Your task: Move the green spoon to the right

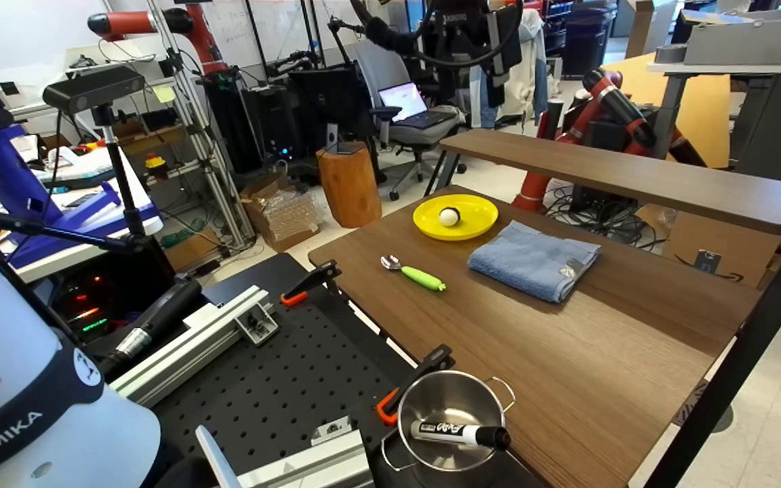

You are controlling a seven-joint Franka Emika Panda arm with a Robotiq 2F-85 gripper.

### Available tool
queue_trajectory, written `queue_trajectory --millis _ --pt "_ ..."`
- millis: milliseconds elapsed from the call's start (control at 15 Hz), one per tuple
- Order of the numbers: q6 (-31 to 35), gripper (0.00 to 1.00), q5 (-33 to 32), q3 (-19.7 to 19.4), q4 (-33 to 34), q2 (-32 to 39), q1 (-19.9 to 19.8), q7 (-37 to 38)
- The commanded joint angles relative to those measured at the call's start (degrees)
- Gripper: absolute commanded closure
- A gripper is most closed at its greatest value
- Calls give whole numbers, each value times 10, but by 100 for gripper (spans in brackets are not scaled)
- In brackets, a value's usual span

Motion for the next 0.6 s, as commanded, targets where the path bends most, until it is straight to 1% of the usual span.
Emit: queue_trajectory --millis 0,400,533 --pt "-2 0 0 -3 3 -1 3 1" --pt "-2 0 0 -3 3 -2 3 3" --pt "1 0 4 -1 11 7 5 -1"
